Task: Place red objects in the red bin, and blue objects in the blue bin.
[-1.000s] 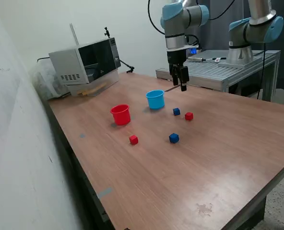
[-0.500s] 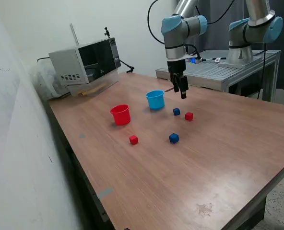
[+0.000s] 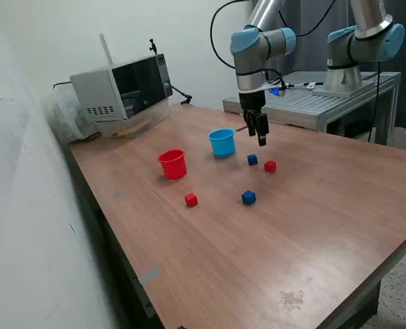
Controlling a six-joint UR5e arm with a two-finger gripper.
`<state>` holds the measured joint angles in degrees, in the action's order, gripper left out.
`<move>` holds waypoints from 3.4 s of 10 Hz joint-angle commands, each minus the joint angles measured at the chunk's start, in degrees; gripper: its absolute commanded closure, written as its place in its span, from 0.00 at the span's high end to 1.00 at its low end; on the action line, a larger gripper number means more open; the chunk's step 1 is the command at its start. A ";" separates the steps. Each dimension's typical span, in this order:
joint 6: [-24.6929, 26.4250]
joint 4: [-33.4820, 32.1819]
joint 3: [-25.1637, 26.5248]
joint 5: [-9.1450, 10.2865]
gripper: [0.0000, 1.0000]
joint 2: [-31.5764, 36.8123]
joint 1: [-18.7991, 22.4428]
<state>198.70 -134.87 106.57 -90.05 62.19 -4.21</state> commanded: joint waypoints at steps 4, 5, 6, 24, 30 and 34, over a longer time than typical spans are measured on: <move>-0.07 -1.71 -0.40 -0.21 1.00 -1.72 0.17; -0.07 -2.15 -0.48 -0.21 1.00 -2.33 0.17; -0.07 -2.24 -0.57 -0.74 1.00 -2.69 0.17; -2.97 -3.03 -2.15 -0.83 0.00 -6.47 -1.50; -10.70 -2.24 -2.24 -0.83 0.00 -3.68 2.97; -10.79 4.08 -2.24 -1.09 0.00 7.41 5.89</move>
<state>188.03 -132.68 104.34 -90.97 66.38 1.21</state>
